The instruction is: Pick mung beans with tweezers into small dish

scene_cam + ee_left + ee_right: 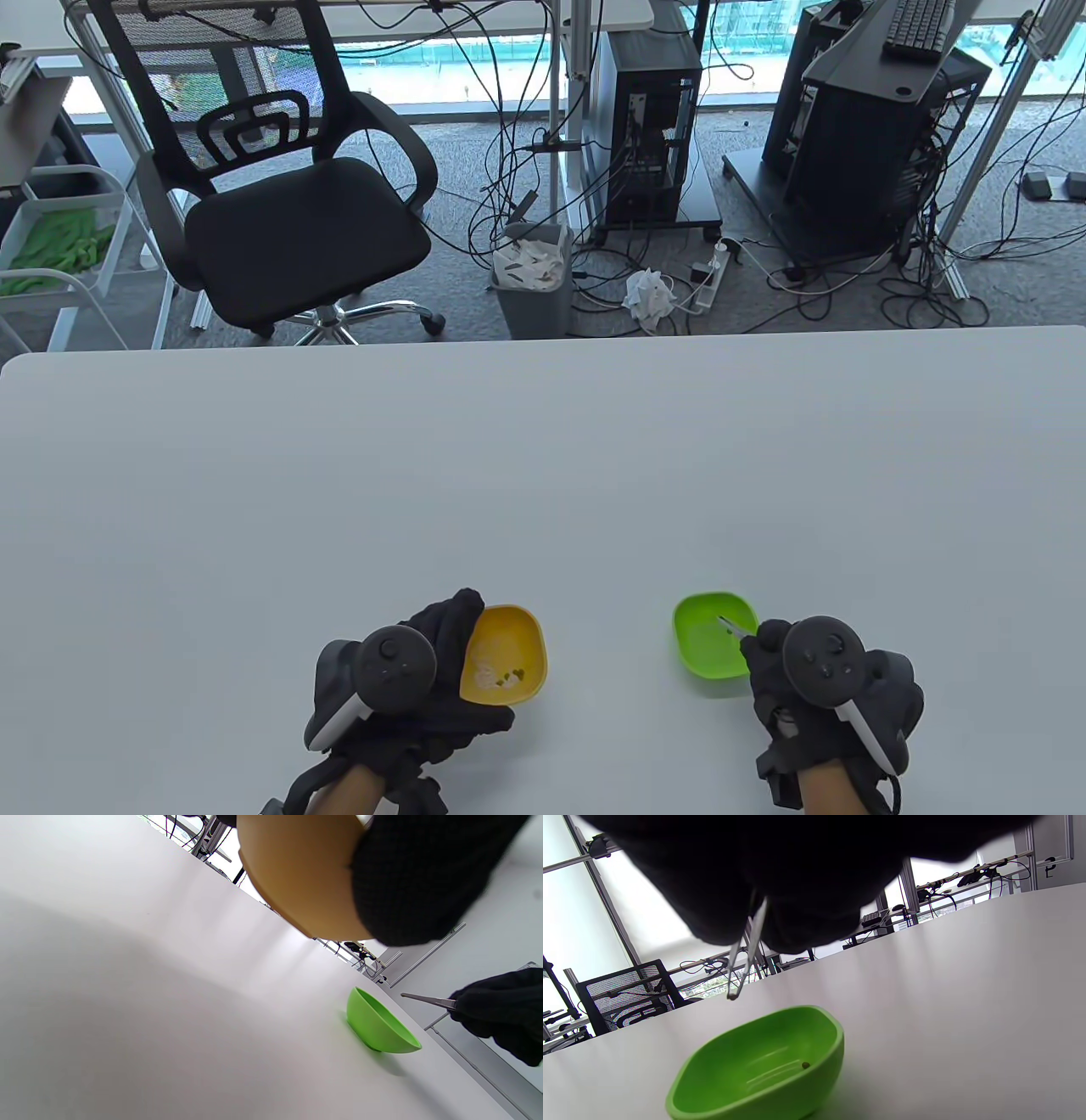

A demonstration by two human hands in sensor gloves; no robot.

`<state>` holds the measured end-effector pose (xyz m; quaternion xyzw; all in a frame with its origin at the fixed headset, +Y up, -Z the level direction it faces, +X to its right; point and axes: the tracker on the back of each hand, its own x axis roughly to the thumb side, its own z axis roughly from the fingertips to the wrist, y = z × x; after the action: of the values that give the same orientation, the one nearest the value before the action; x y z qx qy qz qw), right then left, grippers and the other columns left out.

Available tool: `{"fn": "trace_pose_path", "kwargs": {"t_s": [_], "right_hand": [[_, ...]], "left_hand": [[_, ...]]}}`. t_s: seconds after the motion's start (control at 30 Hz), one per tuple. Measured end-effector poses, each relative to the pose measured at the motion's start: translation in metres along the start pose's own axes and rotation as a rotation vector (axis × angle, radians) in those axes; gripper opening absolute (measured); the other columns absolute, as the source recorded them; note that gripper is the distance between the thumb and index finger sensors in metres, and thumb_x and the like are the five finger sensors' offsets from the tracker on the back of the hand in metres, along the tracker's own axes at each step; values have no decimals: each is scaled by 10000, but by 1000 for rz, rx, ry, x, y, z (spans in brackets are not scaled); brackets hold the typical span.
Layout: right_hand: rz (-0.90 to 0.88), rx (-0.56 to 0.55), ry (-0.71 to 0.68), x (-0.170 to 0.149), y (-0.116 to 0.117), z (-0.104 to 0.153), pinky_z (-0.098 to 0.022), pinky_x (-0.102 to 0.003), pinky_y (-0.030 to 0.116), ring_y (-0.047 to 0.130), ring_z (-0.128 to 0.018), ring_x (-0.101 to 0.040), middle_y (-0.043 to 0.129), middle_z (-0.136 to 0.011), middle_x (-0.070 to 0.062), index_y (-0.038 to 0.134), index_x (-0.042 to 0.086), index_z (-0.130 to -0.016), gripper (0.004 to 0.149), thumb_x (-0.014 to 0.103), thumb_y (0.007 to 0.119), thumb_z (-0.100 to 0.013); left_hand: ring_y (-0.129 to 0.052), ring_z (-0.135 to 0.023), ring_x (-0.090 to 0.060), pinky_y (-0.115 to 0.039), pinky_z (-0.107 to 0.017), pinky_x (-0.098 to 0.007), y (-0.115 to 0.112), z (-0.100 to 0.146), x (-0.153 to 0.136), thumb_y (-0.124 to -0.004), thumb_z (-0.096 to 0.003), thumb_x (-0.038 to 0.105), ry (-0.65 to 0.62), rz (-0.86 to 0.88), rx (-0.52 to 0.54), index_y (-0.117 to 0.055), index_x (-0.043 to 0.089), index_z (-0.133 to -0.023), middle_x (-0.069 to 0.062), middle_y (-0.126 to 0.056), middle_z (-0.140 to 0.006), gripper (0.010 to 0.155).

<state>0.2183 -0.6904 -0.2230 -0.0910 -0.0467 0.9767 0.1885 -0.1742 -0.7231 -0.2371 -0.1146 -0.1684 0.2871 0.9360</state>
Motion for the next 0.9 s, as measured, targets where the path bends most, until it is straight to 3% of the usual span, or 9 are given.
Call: {"fn": "trace_pose_path", "kwargs": {"t_s": [0.57,0.77,0.9], "right_hand": [[-29,-7,-29,8,-1,3,-150,-278,860,924,-236,-88,975,-524,-155,979,59,-679,357,326,903,-454],[-28,-26,-250,77,-8,16,-153,-277,859,924,-242,-87,972,-531,-156,974,57,-688,363,330,898,-460],[-1,21,-415,138,1,30,-155,-279,858,923,-243,-89,971,-533,-158,973,56,-690,365,330,899,-461]], "left_hand": [[-362,-1127,-446,-269,-776,-682,0,0,0,-977,-338,593,-1,-5,-1,-198,173,-1145,-104,-325,-1194,1198],[-361,-1128,-446,-268,-777,-681,0,-1,1,-977,-340,594,-3,-7,0,-196,174,-1146,-103,-324,-1195,1199],[-363,-1128,-446,-267,-778,-681,0,-1,1,-978,-339,592,1,-7,-2,-197,174,-1146,-104,-324,-1195,1198]]}}
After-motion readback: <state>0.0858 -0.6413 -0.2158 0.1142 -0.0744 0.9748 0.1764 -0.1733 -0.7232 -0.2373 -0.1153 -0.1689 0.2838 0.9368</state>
